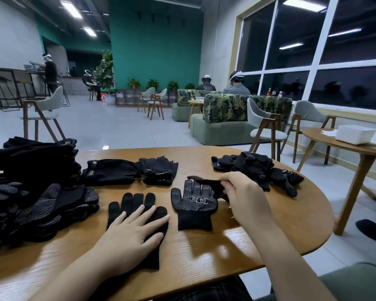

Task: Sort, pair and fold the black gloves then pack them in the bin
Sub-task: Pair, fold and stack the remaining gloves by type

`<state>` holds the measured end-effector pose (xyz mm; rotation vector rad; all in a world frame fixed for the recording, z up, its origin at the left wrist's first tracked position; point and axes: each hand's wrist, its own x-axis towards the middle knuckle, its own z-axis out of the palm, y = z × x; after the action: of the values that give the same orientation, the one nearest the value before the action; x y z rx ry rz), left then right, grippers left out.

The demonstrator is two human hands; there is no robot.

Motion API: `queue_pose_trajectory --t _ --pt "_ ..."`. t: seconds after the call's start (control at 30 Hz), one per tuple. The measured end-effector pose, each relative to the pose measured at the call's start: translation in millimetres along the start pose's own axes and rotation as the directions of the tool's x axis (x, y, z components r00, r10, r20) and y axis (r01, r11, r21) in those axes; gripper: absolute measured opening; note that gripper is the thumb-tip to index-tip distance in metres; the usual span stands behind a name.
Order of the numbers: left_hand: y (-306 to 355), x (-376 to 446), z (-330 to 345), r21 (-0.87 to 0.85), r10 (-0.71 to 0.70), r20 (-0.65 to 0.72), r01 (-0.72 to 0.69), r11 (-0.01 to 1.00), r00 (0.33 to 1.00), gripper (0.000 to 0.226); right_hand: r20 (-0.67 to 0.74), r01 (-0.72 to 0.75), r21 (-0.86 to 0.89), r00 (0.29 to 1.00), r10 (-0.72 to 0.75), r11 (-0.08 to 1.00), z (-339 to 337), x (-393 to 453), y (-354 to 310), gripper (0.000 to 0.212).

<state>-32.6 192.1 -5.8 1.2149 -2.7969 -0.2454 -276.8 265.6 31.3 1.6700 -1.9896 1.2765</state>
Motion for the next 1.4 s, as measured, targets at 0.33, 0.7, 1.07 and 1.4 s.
queue_pose_trajectory --t 0.33,0.7,1.07,1.4 --pt "-1 0 0 -0.015 0.021 0.034 -0.021 1.0 0.999 0.039 -0.032 0.157 0.204 0.988 -0.154 0.966 13 -4 -4 0.016" --pt "16 6 -11 -0.488 -0.015 -0.51 -0.275 0.829 0.86 0.063 0.093 0.11 0.532 0.978 -0.187 0.839 31 -17 -38 0.024" --pt "10 -7 -8 -0.623 0.005 -0.556 -0.42 0.66 0.831 0.056 0.149 -0.018 0.734 0.98 -0.135 0.679 49 -21 -59 0.069" --pt "-4 -17 -22 -0.459 -0.061 -0.7 -0.384 0.801 0.711 0.028 0.192 -0.047 0.698 0.974 -0.123 0.714 60 -22 -75 0.041"
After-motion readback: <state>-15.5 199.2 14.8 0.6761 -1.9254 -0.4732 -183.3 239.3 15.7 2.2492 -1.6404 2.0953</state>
